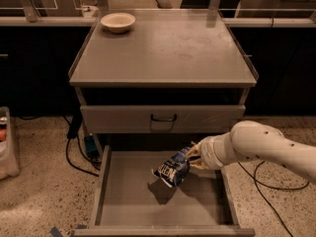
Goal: Place blue chip bag into middle drawer
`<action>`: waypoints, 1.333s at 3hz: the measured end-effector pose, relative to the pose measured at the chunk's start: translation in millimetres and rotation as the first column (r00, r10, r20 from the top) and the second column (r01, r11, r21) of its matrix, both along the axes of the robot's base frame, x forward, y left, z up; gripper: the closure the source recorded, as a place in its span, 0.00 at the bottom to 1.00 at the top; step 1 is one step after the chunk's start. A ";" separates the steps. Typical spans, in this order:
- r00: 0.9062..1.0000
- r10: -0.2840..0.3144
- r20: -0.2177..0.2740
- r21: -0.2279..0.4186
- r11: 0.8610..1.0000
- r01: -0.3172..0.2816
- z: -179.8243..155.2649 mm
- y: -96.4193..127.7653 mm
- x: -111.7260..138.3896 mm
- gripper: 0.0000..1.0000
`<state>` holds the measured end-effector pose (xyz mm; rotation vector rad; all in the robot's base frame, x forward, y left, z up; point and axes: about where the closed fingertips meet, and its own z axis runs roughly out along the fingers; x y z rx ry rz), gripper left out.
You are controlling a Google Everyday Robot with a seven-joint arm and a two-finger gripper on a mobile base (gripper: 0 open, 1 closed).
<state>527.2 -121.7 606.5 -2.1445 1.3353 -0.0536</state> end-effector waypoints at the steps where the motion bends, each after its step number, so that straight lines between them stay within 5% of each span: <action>1: 1.000 -0.012 -0.028 0.027 1.000 0.013 -46.8 0.8 -4.1 1.00; 3: 0.996 -0.006 -0.085 0.103 0.995 0.014 -173.7 25.1 2.1 1.00; 4: 0.994 -0.003 -0.108 0.122 0.992 0.016 -207.3 36.5 5.6 1.00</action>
Offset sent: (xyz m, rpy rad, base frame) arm -0.0011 0.0193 -0.1956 0.1190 0.0779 -0.0302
